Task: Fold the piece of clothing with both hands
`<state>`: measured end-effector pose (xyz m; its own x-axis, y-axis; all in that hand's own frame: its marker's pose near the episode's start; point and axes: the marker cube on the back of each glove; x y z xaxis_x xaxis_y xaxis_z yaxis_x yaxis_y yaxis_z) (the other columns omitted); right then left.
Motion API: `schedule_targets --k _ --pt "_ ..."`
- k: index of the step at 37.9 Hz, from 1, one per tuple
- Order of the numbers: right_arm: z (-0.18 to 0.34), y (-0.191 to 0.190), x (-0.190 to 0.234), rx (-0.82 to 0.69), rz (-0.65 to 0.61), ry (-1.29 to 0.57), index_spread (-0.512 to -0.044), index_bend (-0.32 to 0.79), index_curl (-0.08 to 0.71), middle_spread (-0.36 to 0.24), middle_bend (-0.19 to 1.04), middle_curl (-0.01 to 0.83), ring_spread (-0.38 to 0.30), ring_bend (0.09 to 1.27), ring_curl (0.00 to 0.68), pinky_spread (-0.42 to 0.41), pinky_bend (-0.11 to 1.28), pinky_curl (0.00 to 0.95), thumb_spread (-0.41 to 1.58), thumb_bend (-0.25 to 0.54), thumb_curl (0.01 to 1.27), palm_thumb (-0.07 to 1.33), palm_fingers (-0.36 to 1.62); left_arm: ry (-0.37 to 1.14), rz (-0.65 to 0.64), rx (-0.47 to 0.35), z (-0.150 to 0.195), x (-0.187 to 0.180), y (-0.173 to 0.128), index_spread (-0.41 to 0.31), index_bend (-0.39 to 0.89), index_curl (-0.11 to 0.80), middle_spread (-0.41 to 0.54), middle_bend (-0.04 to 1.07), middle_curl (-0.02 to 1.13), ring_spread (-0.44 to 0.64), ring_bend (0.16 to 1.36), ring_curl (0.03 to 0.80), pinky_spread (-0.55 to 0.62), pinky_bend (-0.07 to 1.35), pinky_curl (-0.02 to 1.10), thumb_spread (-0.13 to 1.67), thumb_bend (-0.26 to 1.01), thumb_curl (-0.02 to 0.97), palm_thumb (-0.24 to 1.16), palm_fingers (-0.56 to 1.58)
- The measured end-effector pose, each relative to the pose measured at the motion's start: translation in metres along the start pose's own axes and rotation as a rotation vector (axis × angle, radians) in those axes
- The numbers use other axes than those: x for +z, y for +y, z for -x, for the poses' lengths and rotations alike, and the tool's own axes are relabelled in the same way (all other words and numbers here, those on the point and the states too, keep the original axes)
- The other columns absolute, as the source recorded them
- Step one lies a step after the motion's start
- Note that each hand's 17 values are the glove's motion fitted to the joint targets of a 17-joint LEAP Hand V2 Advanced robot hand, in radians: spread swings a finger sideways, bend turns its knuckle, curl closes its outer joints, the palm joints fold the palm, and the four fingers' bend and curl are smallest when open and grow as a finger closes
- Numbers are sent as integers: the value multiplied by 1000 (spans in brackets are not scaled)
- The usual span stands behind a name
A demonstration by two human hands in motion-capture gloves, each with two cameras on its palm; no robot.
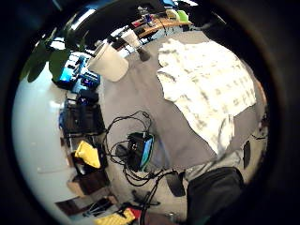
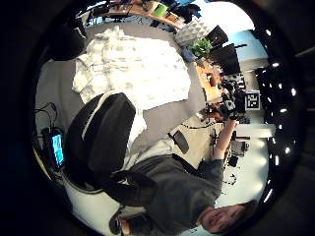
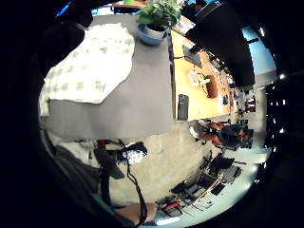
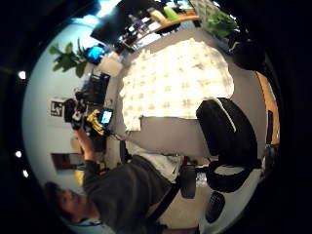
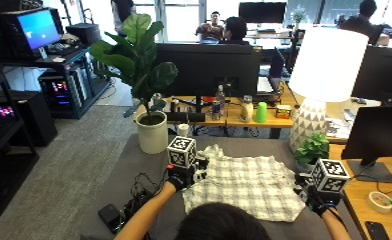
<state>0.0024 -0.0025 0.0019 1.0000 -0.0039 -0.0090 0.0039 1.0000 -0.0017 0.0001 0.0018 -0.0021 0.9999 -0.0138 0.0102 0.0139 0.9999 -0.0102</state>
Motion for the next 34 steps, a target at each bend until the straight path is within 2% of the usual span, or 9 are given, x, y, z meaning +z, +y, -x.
schedule_targets --k 1,5,12,26,31,34 --pt "0 0 0 -1 1 1 -127 335 105 -16 280 83 -3 319 82 79 250 56 399 325 70 472 750 -1 3 -3 0 0 1 -80 480 121 -18 203 54 40 364 69 125 176 31 426 87 24 144 620" --pt "-2 -2 2 -4 3 -5 -179 338 201 -23 280 146 -5 330 165 115 238 133 666 374 95 546 718 -5 20 -24 0 -2 3 -114 507 194 -23 180 133 60 388 147 191 170 92 688 90 45 164 579" --pt "5 -1 -2 -16 -6 -9 -222 309 272 -28 271 212 0 303 216 147 211 187 960 386 121 587 704 4 31 -22 5 6 2 -143 513 267 -17 163 186 86 401 199 246 171 137 954 74 78 175 541" --pt "20 -10 -8 -6 97 37 -246 246 337 -32 225 288 -3 263 263 165 173 232 1198 356 159 643 719 35 66 -20 10 18 3 -158 494 352 -17 159 240 102 399 242 280 173 186 1145 26 131 191 510" --pt "24 -2 -10 -5 147 11 -250 219 353 -32 210 307 -5 257 278 167 174 242 1225 342 173 668 717 11 107 4 2 30 7 -160 491 374 -9 150 248 112 399 254 283 175 200 1169 8 146 198 500" --pt "23 -3 2 -11 187 -19 -252 197 360 -32 197 317 -6 255 286 167 178 249 1232 328 179 677 708 1 145 32 -6 44 10 -160 473 380 -3 147 252 115 404 262 284 182 210 1175 -4 154 199 486"
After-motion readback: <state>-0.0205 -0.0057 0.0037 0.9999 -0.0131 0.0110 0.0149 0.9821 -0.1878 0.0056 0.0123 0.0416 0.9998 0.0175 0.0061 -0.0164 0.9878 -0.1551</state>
